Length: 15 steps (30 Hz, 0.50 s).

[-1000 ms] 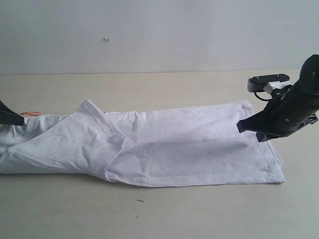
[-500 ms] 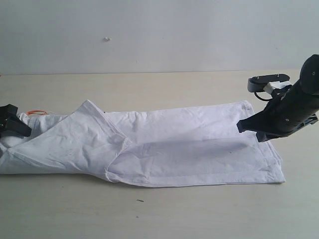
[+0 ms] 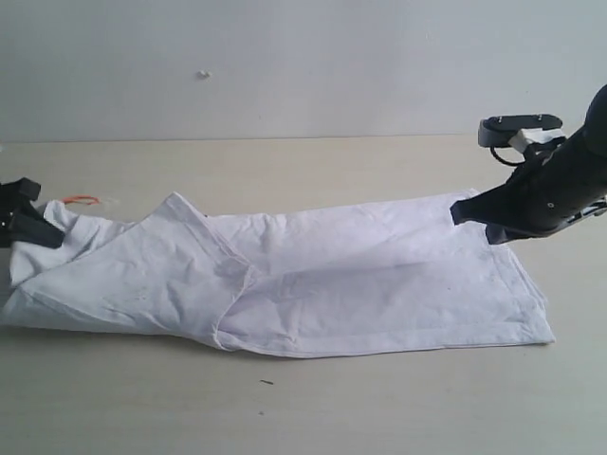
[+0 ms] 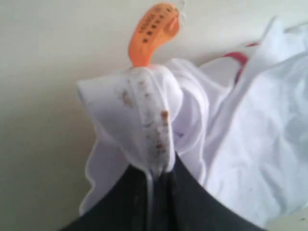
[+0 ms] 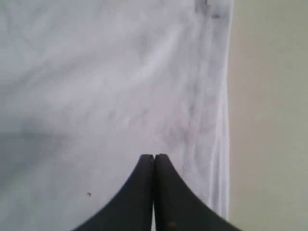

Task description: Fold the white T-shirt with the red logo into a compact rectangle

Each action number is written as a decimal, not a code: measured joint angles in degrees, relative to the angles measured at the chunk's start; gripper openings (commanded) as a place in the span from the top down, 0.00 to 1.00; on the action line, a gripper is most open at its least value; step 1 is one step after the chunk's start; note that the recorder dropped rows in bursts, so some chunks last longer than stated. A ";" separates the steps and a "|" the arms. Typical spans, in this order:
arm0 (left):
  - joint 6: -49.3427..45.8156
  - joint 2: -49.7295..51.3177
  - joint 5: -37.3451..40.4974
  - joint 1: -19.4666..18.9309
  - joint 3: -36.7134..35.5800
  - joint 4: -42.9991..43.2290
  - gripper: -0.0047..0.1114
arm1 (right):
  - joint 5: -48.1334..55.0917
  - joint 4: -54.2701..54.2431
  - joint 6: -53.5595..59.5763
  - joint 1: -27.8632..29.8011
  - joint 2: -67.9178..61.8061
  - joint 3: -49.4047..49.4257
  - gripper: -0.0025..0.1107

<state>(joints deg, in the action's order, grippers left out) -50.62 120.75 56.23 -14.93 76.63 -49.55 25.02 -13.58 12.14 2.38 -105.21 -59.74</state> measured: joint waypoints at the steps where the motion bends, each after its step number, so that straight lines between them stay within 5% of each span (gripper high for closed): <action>1: 0.15 -1.75 0.13 0.48 0.00 -0.93 0.96 | 0.40 -1.08 0.77 0.00 0.57 -0.30 0.98; 10: 3.75 -10.80 0.23 7.45 0.19 -4.50 0.96 | 8.33 -13.95 11.58 0.00 2.71 -5.10 0.98; 12: 6.53 -11.70 -0.67 13.19 1.61 -5.10 0.96 | 11.82 -16.07 12.72 0.00 3.33 -7.24 0.98; 15: 9.61 -11.83 -3.37 21.65 4.86 -6.69 0.96 | 15.71 -18.44 13.93 0.00 5.82 -10.52 0.82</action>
<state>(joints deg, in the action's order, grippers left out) -41.01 108.92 52.86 6.73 81.49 -56.24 40.73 -32.02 26.06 2.38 -99.38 -70.26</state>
